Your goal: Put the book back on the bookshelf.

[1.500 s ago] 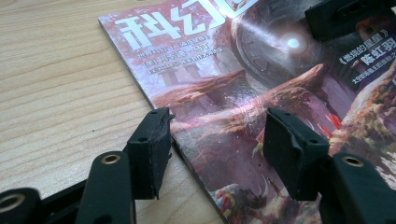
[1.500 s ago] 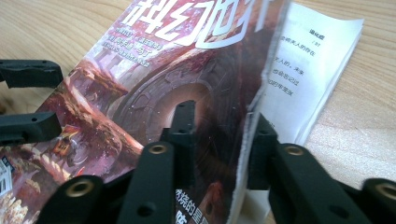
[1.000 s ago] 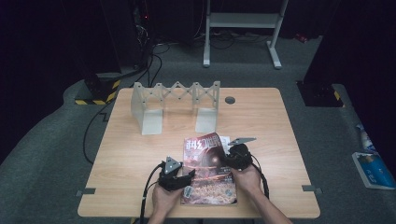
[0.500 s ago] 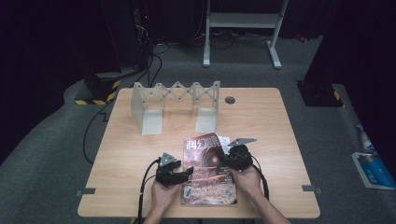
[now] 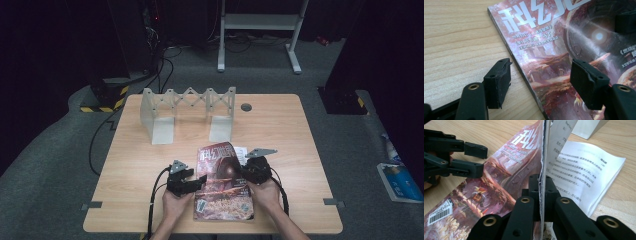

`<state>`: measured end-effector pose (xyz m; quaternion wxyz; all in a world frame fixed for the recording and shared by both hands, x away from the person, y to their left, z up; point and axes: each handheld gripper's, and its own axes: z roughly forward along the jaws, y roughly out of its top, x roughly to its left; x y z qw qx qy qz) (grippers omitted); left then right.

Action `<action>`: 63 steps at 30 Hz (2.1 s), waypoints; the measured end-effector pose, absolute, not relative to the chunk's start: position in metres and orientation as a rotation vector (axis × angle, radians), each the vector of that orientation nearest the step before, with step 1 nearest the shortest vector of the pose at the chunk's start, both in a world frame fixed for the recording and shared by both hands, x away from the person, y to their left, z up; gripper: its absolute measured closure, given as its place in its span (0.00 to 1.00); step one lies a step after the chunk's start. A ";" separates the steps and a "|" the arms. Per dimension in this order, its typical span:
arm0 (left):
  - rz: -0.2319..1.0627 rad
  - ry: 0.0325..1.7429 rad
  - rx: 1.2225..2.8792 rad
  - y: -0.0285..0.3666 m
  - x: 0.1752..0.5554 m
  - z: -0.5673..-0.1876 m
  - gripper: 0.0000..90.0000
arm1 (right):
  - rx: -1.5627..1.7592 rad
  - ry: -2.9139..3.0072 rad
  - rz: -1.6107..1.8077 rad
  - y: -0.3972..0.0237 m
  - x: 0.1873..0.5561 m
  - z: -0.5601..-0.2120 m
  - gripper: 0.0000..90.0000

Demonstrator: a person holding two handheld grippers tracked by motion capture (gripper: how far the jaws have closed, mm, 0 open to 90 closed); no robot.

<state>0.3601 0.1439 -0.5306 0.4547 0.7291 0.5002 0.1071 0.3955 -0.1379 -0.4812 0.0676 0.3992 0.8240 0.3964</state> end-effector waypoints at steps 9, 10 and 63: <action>0.228 1.224 1.783 0.147 0.363 -0.532 0.36 | 1.161 2.473 1.222 -0.139 0.391 -0.475 0.98; 0.221 1.224 1.779 0.148 0.364 -0.532 0.36 | 1.161 2.470 1.228 -0.139 0.390 -0.474 0.98; 0.152 1.197 1.780 0.139 0.370 -0.533 0.58 | 1.152 2.464 1.289 -0.157 0.383 -0.491 0.98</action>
